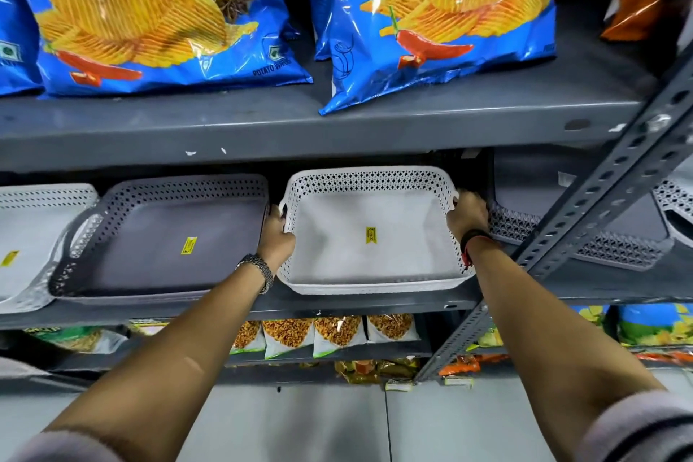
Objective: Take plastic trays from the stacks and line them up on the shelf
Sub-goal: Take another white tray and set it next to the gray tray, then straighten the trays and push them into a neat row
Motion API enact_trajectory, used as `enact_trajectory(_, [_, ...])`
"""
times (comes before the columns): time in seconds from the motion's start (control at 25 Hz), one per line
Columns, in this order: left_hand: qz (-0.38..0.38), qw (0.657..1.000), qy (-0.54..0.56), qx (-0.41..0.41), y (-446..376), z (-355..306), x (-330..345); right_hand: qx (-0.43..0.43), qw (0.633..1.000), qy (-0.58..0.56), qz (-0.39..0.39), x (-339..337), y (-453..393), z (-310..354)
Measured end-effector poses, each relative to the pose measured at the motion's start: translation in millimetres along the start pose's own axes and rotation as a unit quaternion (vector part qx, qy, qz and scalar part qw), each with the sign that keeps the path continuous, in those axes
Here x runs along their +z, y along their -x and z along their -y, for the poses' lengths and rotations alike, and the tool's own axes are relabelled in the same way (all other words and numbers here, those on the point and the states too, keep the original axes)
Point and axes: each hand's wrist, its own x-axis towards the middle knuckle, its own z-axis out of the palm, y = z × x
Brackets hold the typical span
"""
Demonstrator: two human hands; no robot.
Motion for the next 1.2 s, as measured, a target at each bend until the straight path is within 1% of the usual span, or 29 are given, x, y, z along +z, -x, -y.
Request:
enact_trajectory(0.16, [-0.002, 1.000, -0.023, -0.002, -4.7, 8.9, -4.6, -0.008, 1.000, 0.000, 0.007, -2.5, 5.7, -2.2])
enact_trajectory(0.36, [-0.004, 0.999, -0.051, -0.012, -0.8, 11.4, -5.5, -0.017, 0.999, -0.005, 0.045, -5.8, 9.0, -1.4])
enact_trajectory(0.4, [-0.007, 0.998, -0.057, -0.011, -0.2, 9.9, -5.8, -0.028, 0.999, -0.013, 0.034, -3.9, 12.9, 0.2])
enact_trajectory(0.52, [-0.010, 0.999, -0.045, 0.020, -0.2, 5.3, -13.8, -0.075, 0.996, -0.019, -0.045, 0.8, 29.6, 8.5])
enact_trajectory(0.56, [-0.012, 0.999, -0.037, 0.035, 0.1, 5.7, -21.2, -0.083, 0.995, -0.018, -0.054, 2.1, 35.9, 14.6])
enact_trajectory(0.64, [-0.033, 0.998, 0.001, 0.048, 2.1, 12.6, -41.2, -0.091, 0.995, -0.010, -0.043, 6.1, 49.3, 31.3])
enact_trajectory(0.76, [-0.089, 0.992, 0.033, 0.077, 6.3, 37.5, -87.6, -0.101, 0.995, -0.019, -0.015, 24.7, 72.1, 63.8])
enact_trajectory(0.84, [-0.125, 0.989, 0.043, 0.070, 8.5, 54.3, -121.2, -0.117, 0.992, -0.042, -0.002, 42.6, 85.8, 82.8])
enact_trajectory(0.92, [-0.155, 0.987, 0.015, 0.042, 11.7, 66.9, -164.3, -0.117, 0.991, -0.068, 0.020, 64.0, 105.0, 107.1])
enact_trajectory(1.0, [-0.178, 0.982, -0.044, 0.041, 9.0, 83.8, -210.7, -0.098, 0.991, -0.089, 0.037, 86.2, 126.6, 135.8])
enact_trajectory(1.12, [-0.229, 0.952, -0.193, 0.061, -0.2, 112.5, -279.2, -0.056, 0.990, -0.109, 0.076, 121.6, 155.9, 176.8])
enact_trajectory(1.2, [-0.230, 0.940, -0.251, 0.019, -7.2, 128.4, -311.1, -0.039, 0.989, -0.112, 0.092, 136.0, 168.4, 192.6])
